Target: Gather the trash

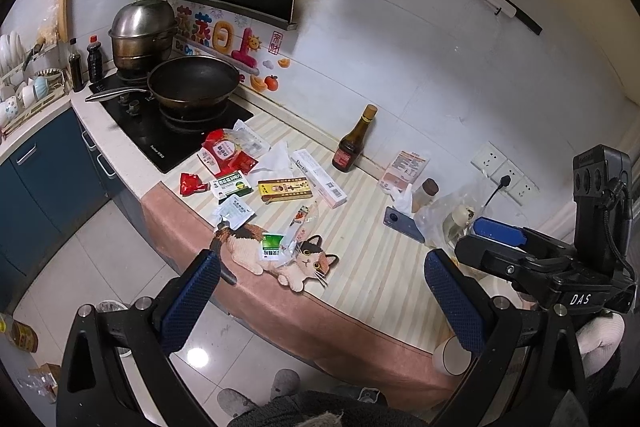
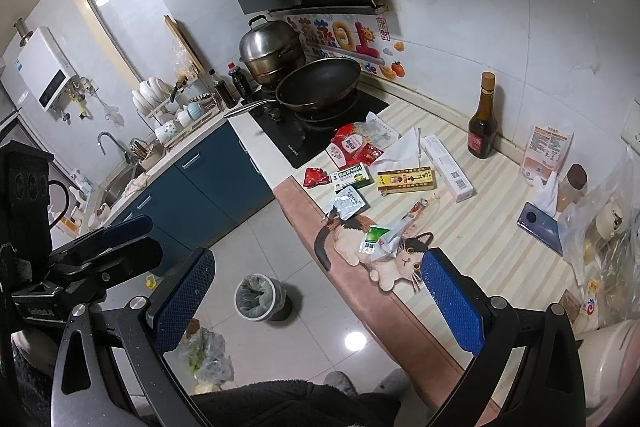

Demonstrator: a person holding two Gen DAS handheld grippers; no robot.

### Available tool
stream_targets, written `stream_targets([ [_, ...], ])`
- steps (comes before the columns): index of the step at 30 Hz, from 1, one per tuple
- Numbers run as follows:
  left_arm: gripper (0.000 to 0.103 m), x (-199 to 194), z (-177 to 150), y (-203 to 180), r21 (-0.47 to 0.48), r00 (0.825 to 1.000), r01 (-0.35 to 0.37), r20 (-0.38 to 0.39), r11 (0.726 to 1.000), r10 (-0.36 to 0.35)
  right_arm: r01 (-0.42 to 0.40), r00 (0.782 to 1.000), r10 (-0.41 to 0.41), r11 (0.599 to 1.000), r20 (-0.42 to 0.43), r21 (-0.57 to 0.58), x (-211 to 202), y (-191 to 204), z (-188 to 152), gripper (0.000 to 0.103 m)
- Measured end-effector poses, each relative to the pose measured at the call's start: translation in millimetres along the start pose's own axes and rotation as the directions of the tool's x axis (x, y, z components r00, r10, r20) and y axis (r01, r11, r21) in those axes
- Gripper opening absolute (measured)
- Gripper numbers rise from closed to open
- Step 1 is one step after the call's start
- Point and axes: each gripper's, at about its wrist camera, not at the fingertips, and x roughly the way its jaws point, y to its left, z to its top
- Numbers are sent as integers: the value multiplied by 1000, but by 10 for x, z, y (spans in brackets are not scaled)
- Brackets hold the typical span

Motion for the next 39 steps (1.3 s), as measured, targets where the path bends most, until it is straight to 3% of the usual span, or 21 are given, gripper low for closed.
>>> stream_targets([
  [25,103,1,27,-35,13,1000,15,-4,1000,-15,-15,1000,15,1000,1,0,-17,-75,43,103],
  [27,103,11,31,-26,11,1000,3,-6,1000,-3,-10,1000,10,1000,5,6,-15,-78,38,103],
  [29,103,44,53,3,27,998,-62,12,998,62,10,1000,-10,1000,15,19,-12,-72,9,103],
  [31,103,119,86,55,48,979,-200,53,979,198,60,998,-61,997,33,40,18,-85,-9,103],
  [34,103,372,119,240,69,921,-385,95,920,378,171,983,-176,981,55,89,163,-151,-58,103],
  [36,103,585,96,412,75,893,-449,86,891,443,276,958,-283,955,50,112,364,-220,-114,103],
  [39,103,1006,4,721,93,849,-528,42,844,527,369,928,-373,920,12,130,765,-390,-183,103],
])
